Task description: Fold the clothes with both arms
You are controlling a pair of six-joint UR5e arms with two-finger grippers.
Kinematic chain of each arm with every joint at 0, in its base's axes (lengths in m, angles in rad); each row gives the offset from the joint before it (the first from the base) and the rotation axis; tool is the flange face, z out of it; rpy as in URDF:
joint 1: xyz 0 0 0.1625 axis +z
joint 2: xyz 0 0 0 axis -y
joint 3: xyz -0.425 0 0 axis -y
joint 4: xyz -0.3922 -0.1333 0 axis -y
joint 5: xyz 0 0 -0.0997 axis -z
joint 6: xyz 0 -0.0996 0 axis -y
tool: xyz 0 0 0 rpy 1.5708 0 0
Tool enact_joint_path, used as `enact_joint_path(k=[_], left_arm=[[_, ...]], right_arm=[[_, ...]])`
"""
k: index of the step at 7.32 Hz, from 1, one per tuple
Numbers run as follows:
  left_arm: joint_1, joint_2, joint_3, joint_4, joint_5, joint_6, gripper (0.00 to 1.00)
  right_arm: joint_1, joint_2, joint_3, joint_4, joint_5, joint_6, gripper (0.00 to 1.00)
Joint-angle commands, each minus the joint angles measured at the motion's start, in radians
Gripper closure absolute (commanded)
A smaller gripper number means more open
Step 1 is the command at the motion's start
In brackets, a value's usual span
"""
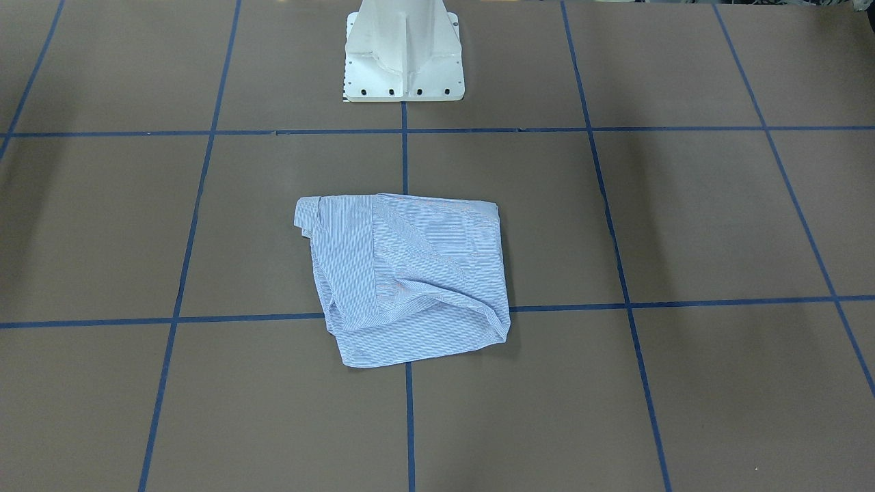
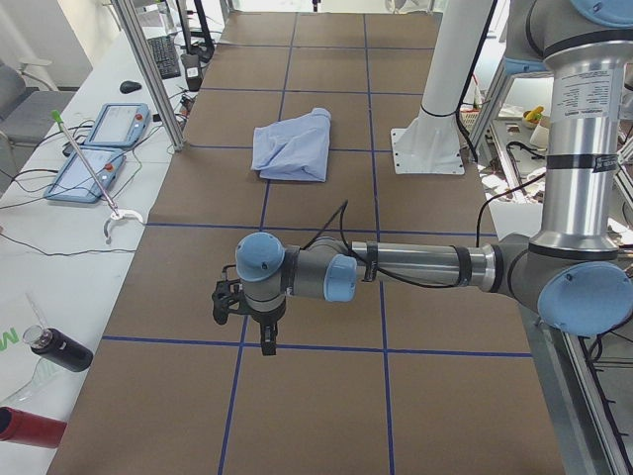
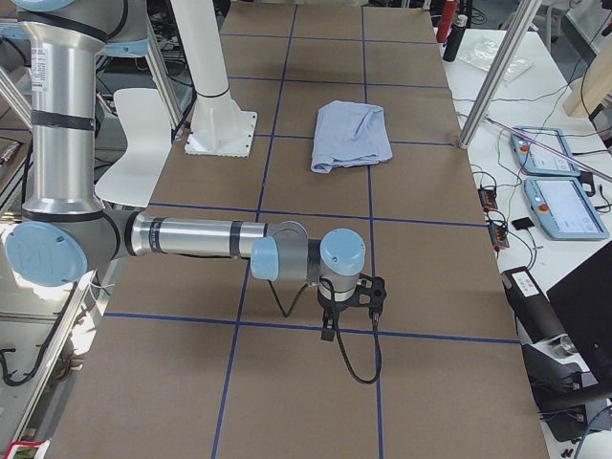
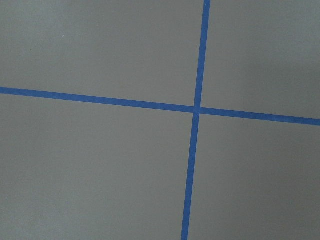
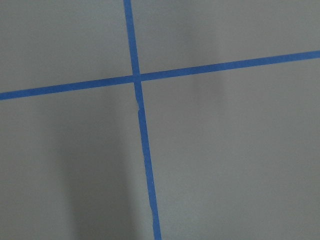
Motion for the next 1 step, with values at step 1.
enact_joint_path(k=[1], left_arm=[[0.000, 0.000, 0.002, -0.002, -0.001, 0.003, 0.00]], right_arm=[[0.000, 0.003, 0.000, 0.003, 0.005, 0.000, 0.00]])
